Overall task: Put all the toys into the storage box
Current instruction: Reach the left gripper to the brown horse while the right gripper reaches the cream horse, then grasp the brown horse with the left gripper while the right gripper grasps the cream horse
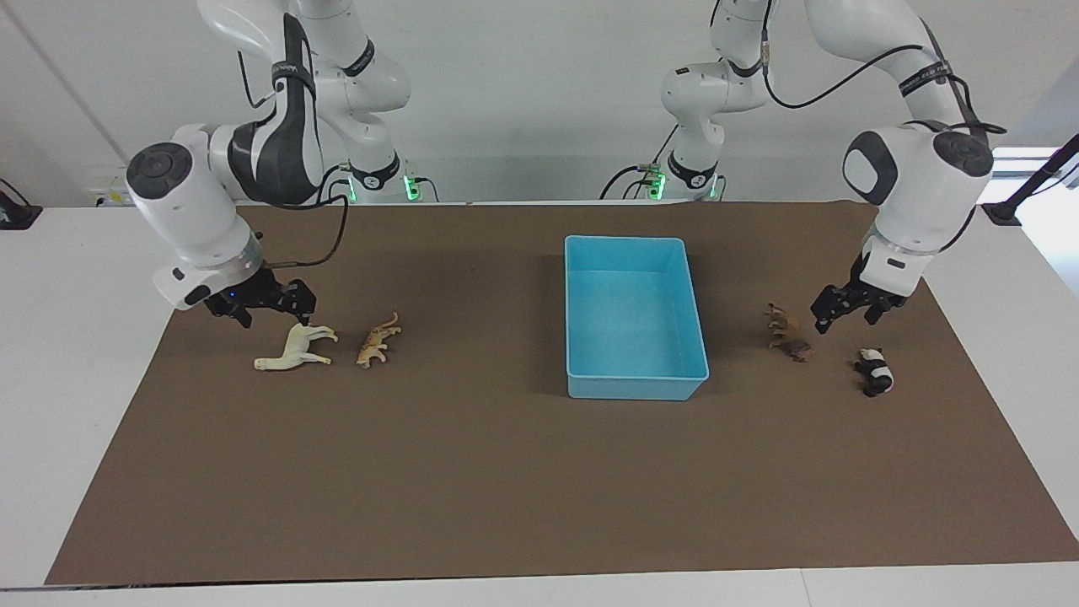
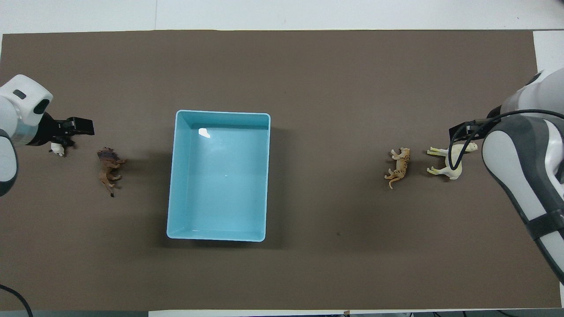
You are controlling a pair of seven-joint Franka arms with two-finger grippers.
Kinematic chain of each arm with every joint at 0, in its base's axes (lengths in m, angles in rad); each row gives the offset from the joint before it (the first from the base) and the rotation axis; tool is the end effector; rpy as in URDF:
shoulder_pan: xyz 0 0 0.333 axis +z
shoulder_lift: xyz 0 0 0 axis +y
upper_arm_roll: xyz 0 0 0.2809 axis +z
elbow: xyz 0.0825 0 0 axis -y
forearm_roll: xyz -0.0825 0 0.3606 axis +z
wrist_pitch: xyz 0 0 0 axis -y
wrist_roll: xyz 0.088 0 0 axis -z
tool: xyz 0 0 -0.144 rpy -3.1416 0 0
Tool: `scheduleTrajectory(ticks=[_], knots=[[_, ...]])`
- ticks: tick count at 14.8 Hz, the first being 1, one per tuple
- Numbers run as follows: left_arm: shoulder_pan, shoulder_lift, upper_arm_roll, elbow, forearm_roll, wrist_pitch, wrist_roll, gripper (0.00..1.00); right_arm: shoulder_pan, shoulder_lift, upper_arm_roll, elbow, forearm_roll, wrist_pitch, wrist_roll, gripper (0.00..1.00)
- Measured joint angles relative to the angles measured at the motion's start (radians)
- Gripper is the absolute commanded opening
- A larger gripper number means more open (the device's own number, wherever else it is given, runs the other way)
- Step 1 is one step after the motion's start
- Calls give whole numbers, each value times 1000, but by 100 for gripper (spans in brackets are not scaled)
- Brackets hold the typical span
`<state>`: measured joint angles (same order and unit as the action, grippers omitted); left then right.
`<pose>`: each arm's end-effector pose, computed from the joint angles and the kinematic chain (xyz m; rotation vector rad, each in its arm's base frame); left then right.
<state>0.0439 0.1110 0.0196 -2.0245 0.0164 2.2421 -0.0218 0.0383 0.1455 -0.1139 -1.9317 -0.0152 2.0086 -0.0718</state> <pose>0.5635 0.0367 0.3459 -3.1172 -0.1178 -0.1659 0.5540 -0.0425 0.3471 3.1147 0.0058 -0.1087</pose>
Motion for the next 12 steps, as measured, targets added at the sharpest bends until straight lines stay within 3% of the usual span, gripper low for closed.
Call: scheduleTrajectory(ticks=[4,9,11,12], knots=[[-1,32,-2,-149,0,183,0,100,-41,25,0,-104,0,120,0,100],[-1,56,-2,-221,0,242,1,100,-44,12,3,-180,0,150,0,100],[-1,57,-2,-224,0,242,1,68,-45,7,2,-206,0,192,0,100],[-1,57,-3,-224,0,242,1,46,-45,7,2,-217,0,213,0,100]])
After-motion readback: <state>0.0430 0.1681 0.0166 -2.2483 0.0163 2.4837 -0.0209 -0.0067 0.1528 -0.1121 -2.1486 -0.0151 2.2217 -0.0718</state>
